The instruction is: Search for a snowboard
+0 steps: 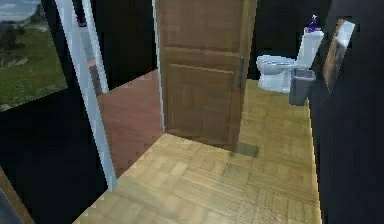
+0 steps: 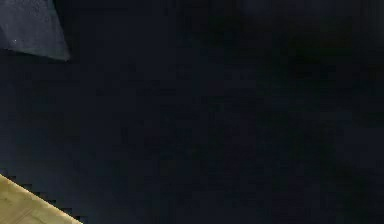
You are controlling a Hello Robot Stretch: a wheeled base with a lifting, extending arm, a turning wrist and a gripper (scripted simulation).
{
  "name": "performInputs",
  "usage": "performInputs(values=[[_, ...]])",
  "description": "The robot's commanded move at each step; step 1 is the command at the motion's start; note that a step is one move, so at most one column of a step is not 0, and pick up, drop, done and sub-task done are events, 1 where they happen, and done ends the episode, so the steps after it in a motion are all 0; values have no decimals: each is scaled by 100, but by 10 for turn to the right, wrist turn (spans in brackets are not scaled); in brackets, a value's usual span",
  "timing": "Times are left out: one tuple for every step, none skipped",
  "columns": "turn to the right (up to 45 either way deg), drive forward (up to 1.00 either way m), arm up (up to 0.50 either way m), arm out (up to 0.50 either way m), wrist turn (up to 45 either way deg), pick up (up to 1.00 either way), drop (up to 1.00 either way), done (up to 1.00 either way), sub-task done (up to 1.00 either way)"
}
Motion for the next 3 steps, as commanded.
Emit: performInputs(values=[[-120, 0, 0, 0, 0, 0, 0, 0, 0], [0, 35, 0, 0, 0, 0, 0, 0, 0], [0, 100, 0, 0, 0, 0, 0, 0, 0]])
